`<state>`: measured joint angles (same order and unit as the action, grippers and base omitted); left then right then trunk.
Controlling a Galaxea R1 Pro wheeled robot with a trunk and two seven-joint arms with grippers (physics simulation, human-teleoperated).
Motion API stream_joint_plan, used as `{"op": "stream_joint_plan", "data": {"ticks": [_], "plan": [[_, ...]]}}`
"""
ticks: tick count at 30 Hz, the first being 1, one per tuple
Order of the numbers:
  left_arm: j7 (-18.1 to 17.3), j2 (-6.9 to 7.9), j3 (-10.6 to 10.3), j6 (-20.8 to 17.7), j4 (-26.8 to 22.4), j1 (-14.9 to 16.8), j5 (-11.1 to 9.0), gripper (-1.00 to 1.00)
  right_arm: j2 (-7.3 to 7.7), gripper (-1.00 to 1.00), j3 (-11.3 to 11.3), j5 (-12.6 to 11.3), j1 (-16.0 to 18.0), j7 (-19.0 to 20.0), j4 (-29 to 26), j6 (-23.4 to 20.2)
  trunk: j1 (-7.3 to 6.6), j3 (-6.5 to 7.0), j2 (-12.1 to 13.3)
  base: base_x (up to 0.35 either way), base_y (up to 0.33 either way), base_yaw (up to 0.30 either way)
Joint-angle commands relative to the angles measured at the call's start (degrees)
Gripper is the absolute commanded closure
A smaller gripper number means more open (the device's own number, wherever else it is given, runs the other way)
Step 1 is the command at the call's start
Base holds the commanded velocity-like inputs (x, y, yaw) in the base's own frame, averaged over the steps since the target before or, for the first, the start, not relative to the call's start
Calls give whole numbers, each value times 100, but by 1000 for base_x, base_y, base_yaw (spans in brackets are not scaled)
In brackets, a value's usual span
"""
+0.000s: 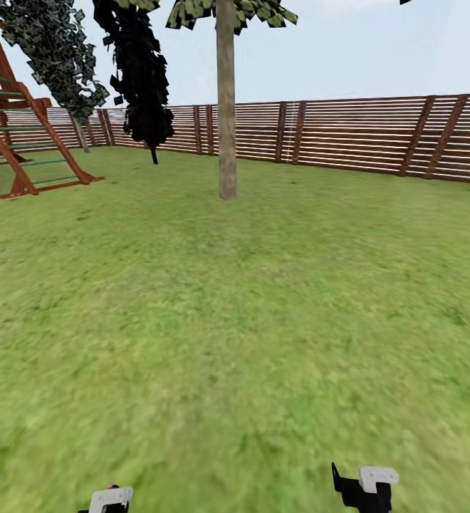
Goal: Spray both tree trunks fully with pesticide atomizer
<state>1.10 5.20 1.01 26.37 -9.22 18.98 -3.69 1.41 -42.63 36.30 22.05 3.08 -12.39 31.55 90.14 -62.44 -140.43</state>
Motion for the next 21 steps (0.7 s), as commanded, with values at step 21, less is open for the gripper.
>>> {"op": "stream_joint_plan", "data": {"ticks": [21], "plan": [[-4,4,4,0,-1,0,0,100,0,-100,0,0,-2,0,2,0,0,0,0,339,0,0]]}}
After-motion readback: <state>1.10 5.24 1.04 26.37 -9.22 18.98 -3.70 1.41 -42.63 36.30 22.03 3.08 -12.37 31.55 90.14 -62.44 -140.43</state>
